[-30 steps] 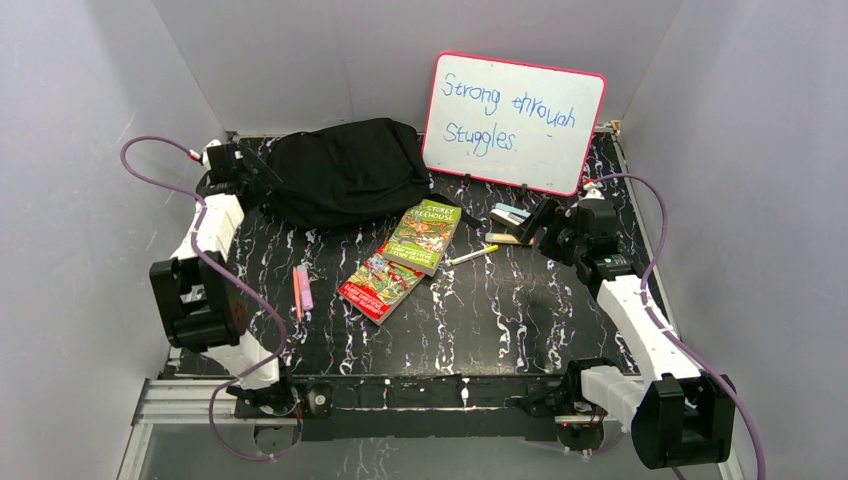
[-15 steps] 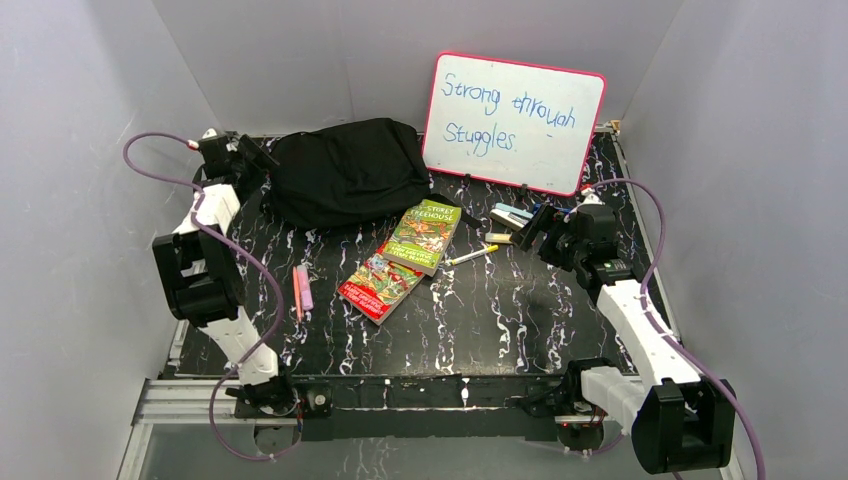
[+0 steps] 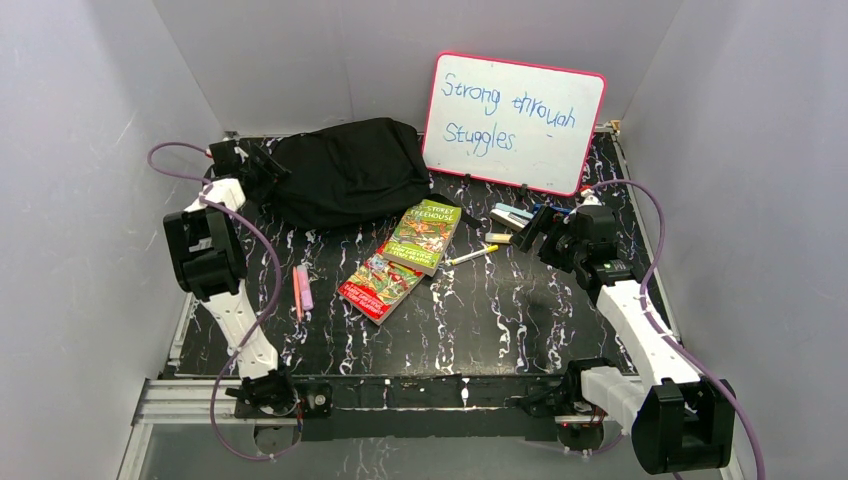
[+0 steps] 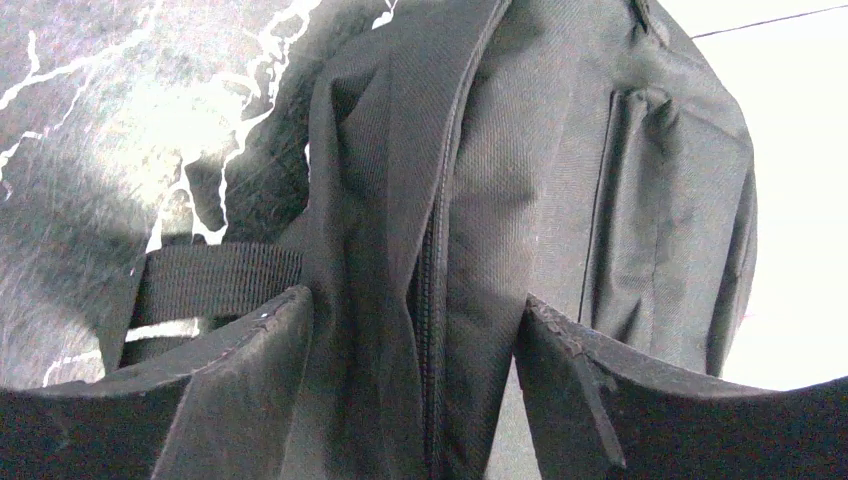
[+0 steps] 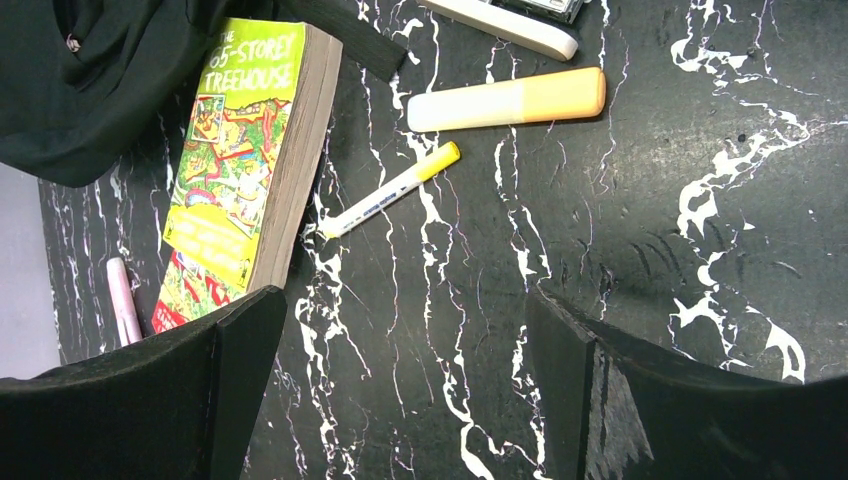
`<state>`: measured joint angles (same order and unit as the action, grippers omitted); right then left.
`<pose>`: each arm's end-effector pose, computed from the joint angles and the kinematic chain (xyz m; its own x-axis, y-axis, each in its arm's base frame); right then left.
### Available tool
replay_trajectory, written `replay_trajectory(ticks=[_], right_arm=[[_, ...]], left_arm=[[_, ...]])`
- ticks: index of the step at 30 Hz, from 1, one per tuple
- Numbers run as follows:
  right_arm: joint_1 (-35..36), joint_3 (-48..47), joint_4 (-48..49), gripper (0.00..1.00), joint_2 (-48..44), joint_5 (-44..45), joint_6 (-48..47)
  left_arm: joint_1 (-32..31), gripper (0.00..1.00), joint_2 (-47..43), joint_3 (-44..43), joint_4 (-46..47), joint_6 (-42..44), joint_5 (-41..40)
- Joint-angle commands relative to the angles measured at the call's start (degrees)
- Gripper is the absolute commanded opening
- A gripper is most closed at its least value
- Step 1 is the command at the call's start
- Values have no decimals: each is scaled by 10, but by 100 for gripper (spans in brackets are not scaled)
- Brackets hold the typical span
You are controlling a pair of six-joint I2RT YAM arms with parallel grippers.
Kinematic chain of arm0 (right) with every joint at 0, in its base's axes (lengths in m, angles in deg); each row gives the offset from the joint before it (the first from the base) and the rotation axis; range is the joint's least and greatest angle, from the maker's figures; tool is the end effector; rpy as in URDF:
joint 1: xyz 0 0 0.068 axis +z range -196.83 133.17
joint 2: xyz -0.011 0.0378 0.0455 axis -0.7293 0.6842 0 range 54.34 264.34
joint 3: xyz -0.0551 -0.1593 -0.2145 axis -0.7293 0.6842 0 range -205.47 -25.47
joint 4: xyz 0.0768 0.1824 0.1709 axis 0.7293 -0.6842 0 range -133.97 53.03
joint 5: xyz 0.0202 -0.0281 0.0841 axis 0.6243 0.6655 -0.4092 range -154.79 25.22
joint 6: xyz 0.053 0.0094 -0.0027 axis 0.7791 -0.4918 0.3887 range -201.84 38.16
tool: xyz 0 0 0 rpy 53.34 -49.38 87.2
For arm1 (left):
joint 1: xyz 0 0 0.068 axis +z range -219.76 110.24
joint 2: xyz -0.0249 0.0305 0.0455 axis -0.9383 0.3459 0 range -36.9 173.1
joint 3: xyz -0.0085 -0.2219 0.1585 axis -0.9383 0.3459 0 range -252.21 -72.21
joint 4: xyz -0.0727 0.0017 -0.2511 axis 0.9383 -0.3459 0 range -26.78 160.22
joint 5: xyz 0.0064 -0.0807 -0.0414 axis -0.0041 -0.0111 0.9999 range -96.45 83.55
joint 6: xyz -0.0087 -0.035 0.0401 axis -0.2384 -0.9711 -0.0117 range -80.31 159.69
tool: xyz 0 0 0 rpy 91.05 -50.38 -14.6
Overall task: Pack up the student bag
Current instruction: Pick up the student bag at the center of the board.
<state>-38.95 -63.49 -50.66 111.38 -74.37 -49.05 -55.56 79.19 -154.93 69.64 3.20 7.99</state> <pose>0.2166 0.0359 0.2530 -0.5983 0.4563 -0.6587 0.0595 0.8451 0.5313 0.4516 0.1052 0.2054 -0.4131 -0.6986 -0.5842 -0.3518 0.7141 -0.6052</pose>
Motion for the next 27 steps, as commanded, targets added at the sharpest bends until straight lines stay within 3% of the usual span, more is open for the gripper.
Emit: replay_trajectory(ticks=[1,5,9,15,20,27], right_arm=[[-3,-3,3,99,-13,0,-2],[-3,-2,1,99,-15,2,0],[-3,1,1,99,-18,1,1],[-3,4,-7,99,-29,9,0],[-3,2,-13,99,-36,20,-4],[-3,-4,-13,99,-30,16,-4]], left_arm=[[3,67,18,-44,21,-17,81],[4,55,31,-62,21,-15,105],[4,26,27,-69,24,-12,123],[4,0,2,-102,10,8,146],[4,0,-56,-138,-16,38,126],[4,0,-104,-254,-117,92,54]])
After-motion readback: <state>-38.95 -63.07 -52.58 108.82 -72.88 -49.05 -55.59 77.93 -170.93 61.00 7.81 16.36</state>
